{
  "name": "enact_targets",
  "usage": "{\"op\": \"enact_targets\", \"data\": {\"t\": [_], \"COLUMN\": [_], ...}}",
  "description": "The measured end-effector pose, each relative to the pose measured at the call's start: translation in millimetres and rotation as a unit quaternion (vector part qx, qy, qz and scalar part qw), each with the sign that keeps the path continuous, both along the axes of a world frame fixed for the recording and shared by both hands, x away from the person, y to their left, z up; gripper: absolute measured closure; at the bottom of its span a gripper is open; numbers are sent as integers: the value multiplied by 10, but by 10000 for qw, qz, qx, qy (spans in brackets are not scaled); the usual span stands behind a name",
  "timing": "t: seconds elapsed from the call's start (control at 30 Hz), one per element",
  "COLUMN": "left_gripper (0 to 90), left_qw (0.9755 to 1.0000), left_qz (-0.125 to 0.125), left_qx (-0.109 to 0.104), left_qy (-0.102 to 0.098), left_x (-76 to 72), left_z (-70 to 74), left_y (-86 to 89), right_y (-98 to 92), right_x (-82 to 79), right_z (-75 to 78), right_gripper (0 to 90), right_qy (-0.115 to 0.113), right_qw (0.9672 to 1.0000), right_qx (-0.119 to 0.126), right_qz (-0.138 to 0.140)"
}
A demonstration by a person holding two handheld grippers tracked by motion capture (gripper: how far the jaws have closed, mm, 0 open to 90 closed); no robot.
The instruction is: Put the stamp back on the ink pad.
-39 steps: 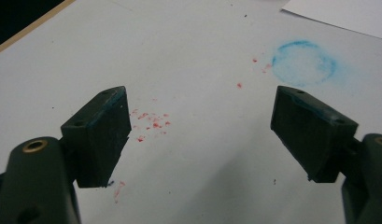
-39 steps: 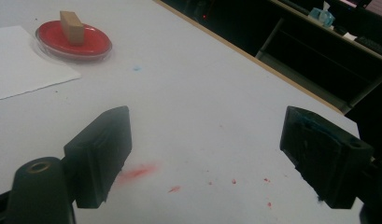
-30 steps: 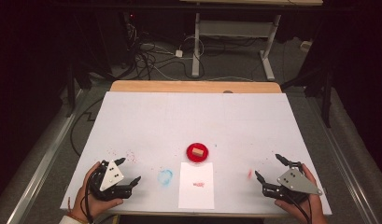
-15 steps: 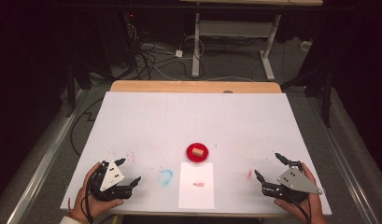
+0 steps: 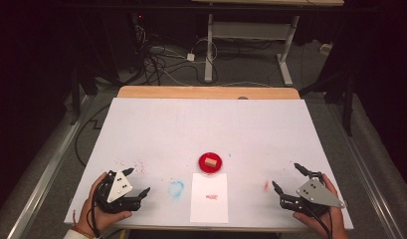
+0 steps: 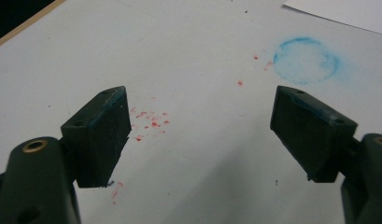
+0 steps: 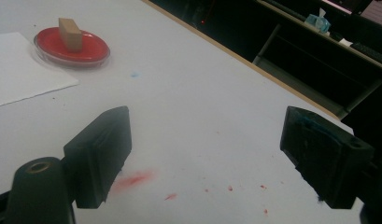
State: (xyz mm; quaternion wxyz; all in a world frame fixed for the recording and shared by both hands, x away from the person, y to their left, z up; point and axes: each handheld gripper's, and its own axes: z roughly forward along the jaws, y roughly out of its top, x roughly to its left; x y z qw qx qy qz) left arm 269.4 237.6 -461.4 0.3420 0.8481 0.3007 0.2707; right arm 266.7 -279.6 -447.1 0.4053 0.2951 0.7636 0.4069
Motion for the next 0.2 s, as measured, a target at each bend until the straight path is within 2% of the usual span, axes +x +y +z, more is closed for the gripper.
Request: {"op": "enact_targets", "data": {"t": [0.2], "left_gripper": [195], "left_qw": [10000], "left_qz": [16], "left_qx": [-40], "left_qy": [7], "left_x": [6], "left_z": [4], "left_y": [-7], "right_y": [2], "right_x": [3], "right_z": [1], "right_gripper": [170], "right_qy": [-9], "right_qw": [10000], "right_qx": [-8], "right_qz": [-7]}}
